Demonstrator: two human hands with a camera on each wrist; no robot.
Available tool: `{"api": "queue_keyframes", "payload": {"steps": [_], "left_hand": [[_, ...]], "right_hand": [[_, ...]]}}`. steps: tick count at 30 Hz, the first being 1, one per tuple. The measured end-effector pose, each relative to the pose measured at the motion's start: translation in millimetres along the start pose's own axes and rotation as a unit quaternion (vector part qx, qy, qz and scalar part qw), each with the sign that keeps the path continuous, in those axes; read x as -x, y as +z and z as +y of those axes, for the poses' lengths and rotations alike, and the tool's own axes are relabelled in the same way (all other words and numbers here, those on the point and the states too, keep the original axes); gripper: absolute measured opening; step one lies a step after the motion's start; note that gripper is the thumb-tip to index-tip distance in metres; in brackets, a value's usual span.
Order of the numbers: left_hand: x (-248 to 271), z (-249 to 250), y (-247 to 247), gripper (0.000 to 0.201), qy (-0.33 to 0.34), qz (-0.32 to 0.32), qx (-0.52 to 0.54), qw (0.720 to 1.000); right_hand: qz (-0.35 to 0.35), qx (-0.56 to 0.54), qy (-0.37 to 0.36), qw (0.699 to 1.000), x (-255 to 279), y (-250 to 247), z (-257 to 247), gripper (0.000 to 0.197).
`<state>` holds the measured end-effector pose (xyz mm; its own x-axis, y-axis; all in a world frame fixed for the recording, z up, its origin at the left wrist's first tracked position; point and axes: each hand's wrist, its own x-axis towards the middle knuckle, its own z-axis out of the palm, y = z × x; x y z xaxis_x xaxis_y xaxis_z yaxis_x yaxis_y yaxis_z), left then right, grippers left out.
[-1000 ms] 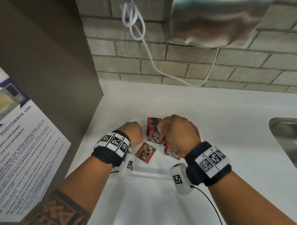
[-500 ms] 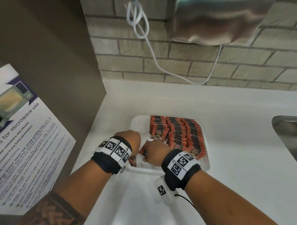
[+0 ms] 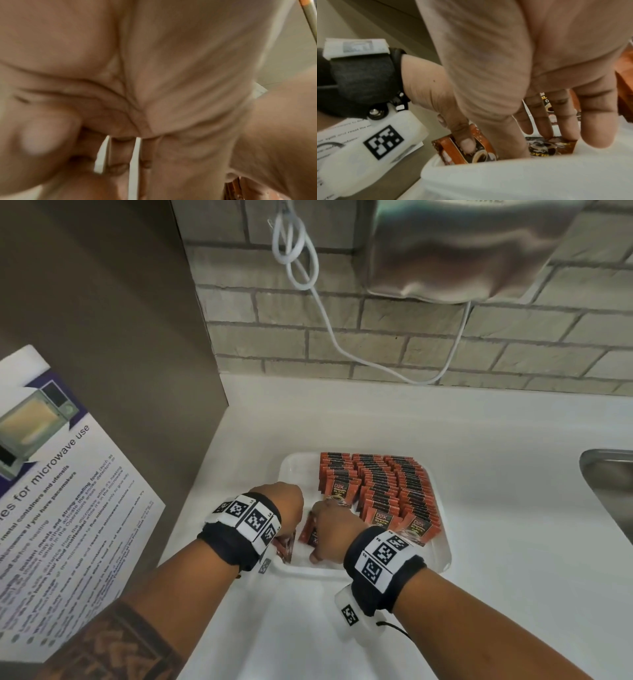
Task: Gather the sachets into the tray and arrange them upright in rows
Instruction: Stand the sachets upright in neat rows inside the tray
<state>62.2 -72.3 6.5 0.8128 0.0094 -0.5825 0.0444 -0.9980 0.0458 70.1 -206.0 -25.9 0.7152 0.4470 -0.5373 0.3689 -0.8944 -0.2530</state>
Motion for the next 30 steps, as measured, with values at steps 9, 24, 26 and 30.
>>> {"api": "queue_keyframes", "payload": {"steps": [9, 24, 26, 30], "left_hand": [[3, -1, -5, 0.025, 0.015, 0.031, 0.095, 0.995], [16, -15, -41, 0.029, 0.031, 0.092, 0.236, 0.967], [12, -18, -44, 0.030, 0.030, 0.083, 0.302, 0.949], [7, -17, -45, 0.033, 0.049, 0.059, 0.474, 0.877]], "right_hand": [[0.000, 0.051, 0.038, 0.998, -4, -5, -9, 0.086], [0.116, -0.010, -0.008, 0.993, 30, -59, 2, 0.021], [0.192, -0.084, -0.011, 0.978, 42, -71, 11, 0.017], [0.439, -0.184, -0.081, 0.876, 57, -78, 25, 0.012]]}}
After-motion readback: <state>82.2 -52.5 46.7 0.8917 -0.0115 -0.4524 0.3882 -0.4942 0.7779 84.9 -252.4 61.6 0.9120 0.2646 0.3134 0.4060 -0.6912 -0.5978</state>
